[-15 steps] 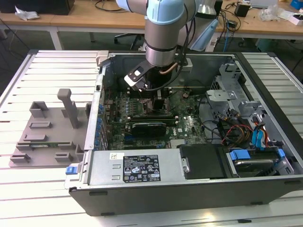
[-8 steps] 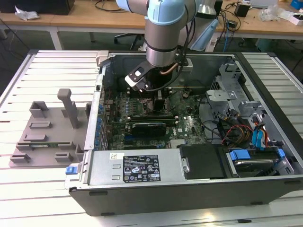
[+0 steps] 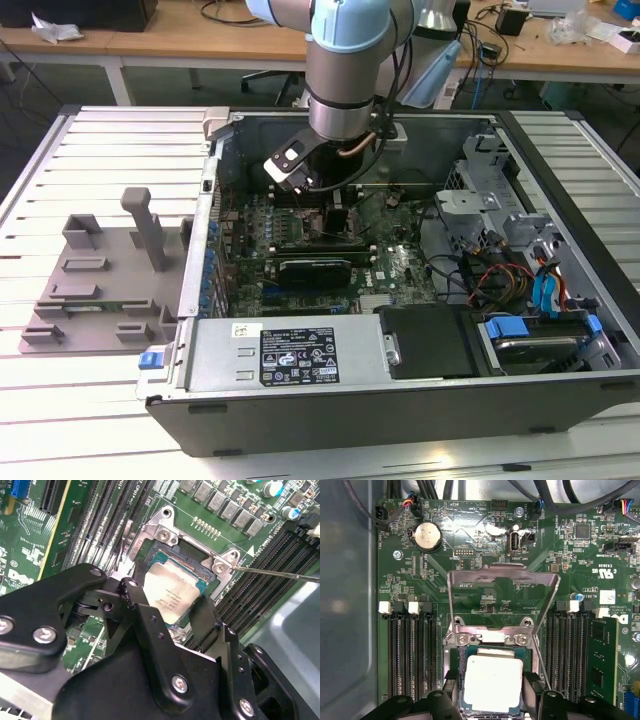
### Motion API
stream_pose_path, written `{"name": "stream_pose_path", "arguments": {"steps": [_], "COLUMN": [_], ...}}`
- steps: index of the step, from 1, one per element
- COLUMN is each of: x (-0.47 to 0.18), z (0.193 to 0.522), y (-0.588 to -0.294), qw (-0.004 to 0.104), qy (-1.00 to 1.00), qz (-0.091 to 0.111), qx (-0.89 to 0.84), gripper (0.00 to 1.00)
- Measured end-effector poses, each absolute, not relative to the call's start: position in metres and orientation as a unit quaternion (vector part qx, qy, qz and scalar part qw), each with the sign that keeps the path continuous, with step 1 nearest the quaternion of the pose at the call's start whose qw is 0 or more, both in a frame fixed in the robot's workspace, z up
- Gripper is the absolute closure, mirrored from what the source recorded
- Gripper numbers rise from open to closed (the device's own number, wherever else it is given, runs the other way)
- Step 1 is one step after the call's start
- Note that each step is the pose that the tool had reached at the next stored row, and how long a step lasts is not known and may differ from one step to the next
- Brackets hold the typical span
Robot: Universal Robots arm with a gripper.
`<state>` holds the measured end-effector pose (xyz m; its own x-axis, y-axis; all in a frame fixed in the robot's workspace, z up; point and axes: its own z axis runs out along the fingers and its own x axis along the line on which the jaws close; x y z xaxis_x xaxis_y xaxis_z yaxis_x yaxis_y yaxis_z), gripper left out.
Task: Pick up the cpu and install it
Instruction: 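Place the cpu into insertion slot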
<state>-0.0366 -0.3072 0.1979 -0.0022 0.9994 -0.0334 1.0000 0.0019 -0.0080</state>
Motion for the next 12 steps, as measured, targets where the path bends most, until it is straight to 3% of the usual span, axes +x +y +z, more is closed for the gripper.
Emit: {"name": "stream_pose_path", "arguments": {"steps": [6,9,12], "x": [-0.0374,-0.0375,-0.0374], "z": [0.1983,0.1985,0.1983], "y": [-0.3079,-0.3080,-0.3079], "qw": [0.009,0.009,0.009], "qy": [0.708,0.708,0.708], "qz": [-0.014,-0.015,-0.014], "qx": [0.706,0.706,0.706], "gripper": [0.38,0.45,0.45]}}
